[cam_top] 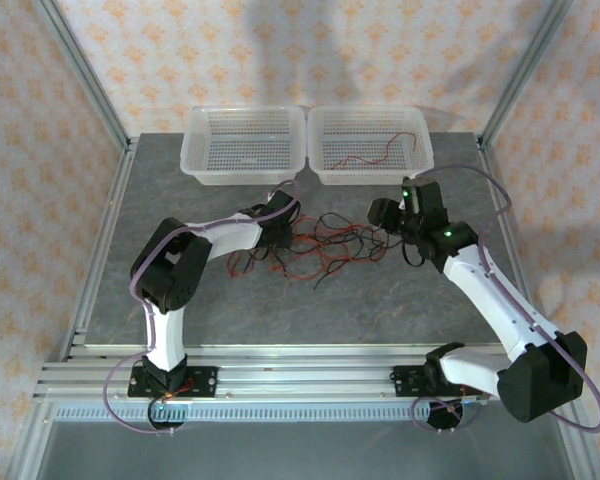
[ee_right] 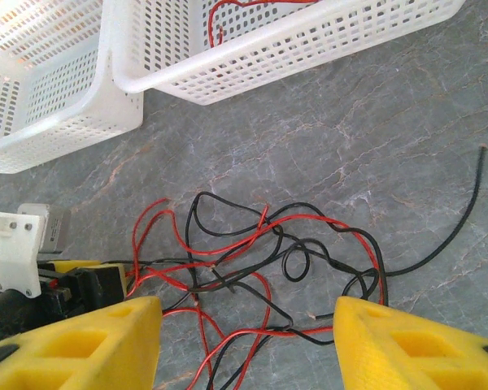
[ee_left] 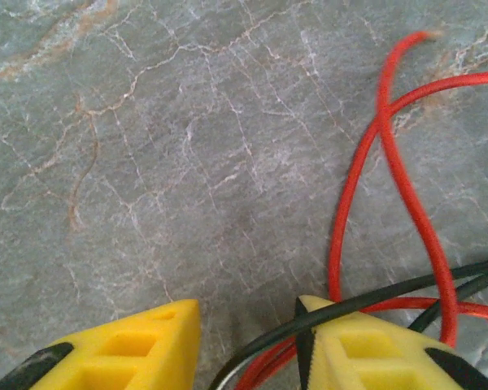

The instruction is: Untangle the cables

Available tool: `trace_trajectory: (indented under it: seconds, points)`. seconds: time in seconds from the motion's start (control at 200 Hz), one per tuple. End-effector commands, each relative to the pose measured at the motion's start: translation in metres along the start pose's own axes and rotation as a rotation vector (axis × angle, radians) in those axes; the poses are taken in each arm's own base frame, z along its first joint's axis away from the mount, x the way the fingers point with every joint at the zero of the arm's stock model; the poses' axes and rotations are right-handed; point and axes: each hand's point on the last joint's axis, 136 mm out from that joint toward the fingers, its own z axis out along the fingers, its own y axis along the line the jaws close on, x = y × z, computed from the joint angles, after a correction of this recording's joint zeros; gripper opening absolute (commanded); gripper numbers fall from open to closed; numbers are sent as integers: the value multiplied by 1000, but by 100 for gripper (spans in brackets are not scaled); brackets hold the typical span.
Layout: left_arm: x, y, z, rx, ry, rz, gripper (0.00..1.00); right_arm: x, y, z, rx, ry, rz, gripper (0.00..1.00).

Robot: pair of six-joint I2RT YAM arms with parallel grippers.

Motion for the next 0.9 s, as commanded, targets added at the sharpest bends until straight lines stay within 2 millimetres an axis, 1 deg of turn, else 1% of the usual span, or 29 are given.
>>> trace_trajectory:
  seconds: [0.0, 0.115, 0.185, 0.245, 0.32, 0.35, 0.355, 0.365, 0.47, 0.611, 0.726, 0.801, 0.816, 0.891]
  points:
    - [-7, 7, 5, -21, -15, 7, 34, -2, 3, -5, -11, -20, 7, 57]
    - [-14, 6, 2, -15, -39, 1, 30, -1, 3, -4, -10, -17, 9, 57]
    - [-19, 4, -3, -3, -55, -5, 25, 0, 3, -4, -11, -16, 9, 56]
    - [-23, 4, -7, 5, -70, -12, 18, 1, 3, -3, -13, -13, 11, 56]
    - [-26, 4, -12, 10, -88, -21, 0, 4, 3, -1, -17, -4, 15, 55]
    - [-25, 4, -11, 10, -86, -25, 0, 5, 4, 0, -21, -4, 15, 55]
    - [-30, 4, -17, 14, -102, -28, 0, 5, 4, 0, -22, -3, 15, 55]
    - [-33, 3, -22, 20, -114, -31, 0, 6, 4, 0, -24, -1, 16, 55]
    - [-44, 3, -43, 41, -159, -53, 0, 15, 6, 4, -41, 19, 23, 55]
    - [-61, 0, -85, 70, -227, -66, 0, 33, 12, 14, -93, 56, 52, 55]
    - [-71, -9, -120, 78, -276, -46, 0, 47, 27, 24, -161, 81, 70, 55]
    - [-72, -17, -139, 79, -296, -24, 0, 53, 42, 27, -215, 90, 78, 55]
    - [-72, -19, -142, 80, -302, -20, 0, 57, 43, 33, -214, 105, 78, 55]
    - [-73, -29, -159, 89, -321, -4, 0, 60, 58, 40, -253, 105, 89, 55]
